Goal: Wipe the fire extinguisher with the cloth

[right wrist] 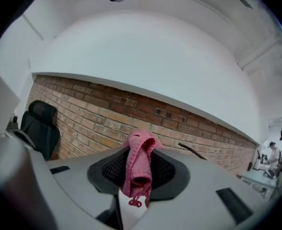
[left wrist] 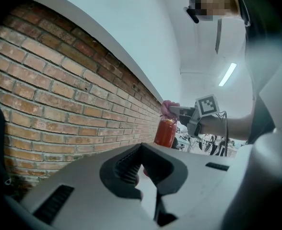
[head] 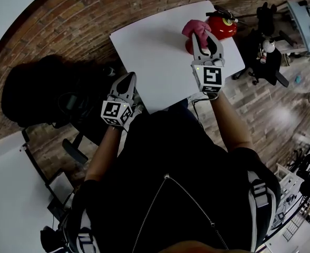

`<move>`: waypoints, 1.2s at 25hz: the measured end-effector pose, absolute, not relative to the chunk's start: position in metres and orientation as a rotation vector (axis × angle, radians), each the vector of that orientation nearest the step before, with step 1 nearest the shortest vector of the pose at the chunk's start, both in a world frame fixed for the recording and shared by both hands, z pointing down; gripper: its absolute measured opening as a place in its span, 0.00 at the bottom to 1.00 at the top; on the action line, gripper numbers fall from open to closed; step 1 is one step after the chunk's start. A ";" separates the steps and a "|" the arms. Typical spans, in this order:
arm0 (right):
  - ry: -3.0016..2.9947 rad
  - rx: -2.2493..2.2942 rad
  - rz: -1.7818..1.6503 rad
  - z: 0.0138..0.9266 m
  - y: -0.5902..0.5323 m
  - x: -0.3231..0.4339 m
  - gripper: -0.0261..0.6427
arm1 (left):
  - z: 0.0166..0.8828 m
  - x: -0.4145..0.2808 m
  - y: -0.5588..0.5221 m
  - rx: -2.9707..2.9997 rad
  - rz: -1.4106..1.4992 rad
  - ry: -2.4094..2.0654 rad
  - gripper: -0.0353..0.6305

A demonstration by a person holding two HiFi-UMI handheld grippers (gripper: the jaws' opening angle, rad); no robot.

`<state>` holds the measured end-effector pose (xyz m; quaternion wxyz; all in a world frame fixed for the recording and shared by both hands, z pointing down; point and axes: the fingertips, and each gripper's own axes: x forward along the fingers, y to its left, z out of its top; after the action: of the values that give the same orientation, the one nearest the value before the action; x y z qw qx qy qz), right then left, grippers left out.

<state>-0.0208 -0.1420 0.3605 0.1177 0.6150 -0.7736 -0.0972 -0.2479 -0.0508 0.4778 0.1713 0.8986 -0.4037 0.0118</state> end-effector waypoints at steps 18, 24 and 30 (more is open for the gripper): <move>-2.750 1.591 0.300 0.383 -0.090 -0.065 0.20 | 0.426 -0.221 -0.073 2.602 -0.091 -1.114 0.08; -2.781 1.513 0.386 0.398 -0.083 -0.081 0.20 | 0.428 -0.218 -0.073 2.603 -0.079 -1.108 0.08; -2.781 1.446 0.439 0.413 -0.081 -0.095 0.20 | 0.427 -0.224 -0.075 2.594 -0.081 -1.126 0.08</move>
<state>-0.0951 -0.0809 0.4133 -0.0117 0.4570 -0.8785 0.1387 -0.2238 -0.0755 0.4274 0.1558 0.9057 -0.3933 -0.0283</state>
